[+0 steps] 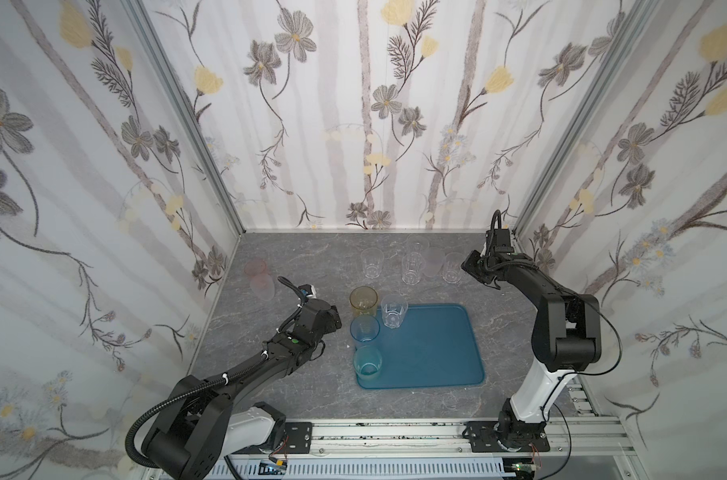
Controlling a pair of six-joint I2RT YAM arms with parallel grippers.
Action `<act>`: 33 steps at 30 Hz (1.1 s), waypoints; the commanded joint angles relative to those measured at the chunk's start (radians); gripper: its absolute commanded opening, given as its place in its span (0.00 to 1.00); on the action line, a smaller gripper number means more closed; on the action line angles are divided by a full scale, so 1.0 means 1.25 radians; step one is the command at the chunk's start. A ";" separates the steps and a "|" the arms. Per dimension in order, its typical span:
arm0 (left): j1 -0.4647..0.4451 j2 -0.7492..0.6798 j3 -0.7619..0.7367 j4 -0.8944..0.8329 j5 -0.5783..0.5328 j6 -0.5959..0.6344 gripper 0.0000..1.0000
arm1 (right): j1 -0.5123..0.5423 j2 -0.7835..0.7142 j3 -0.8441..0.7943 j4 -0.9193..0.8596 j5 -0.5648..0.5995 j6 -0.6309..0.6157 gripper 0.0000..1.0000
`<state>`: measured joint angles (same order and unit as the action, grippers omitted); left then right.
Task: Place the glasses into the tray
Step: 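Move the right gripper back to the remaining clear glasses, then grasp a second clear glass with the right gripper and lift it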
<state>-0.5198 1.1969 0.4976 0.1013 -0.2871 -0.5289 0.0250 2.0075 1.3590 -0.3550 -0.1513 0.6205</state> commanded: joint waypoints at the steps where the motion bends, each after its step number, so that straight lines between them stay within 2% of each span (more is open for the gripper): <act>1: 0.000 -0.017 -0.009 0.030 -0.027 0.010 0.84 | 0.000 0.026 0.016 0.039 -0.010 0.012 0.45; 6: 0.000 -0.032 -0.022 0.040 -0.023 0.011 0.85 | 0.000 0.048 0.021 0.044 -0.012 0.012 0.36; 11: 0.000 -0.028 -0.025 0.051 -0.008 0.005 0.85 | 0.000 0.035 -0.010 0.057 -0.009 0.005 0.18; 15: 0.000 -0.031 -0.024 0.057 -0.003 0.003 0.85 | 0.000 0.006 -0.045 0.062 0.000 -0.007 0.09; 22: 0.000 -0.036 -0.027 0.066 0.000 0.006 0.85 | 0.001 -0.059 -0.116 0.061 0.014 -0.030 0.02; 27: 0.000 -0.045 -0.038 0.079 -0.009 0.003 0.85 | 0.018 -0.153 -0.164 0.026 0.048 -0.059 0.01; 33: 0.000 -0.064 -0.045 0.087 -0.032 0.003 0.85 | 0.106 -0.281 -0.187 -0.103 0.148 -0.136 0.01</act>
<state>-0.5198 1.1259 0.4435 0.1719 -0.2958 -0.5198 0.1204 1.6997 1.1252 -0.4103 -0.0441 0.5186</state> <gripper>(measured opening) 0.847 0.065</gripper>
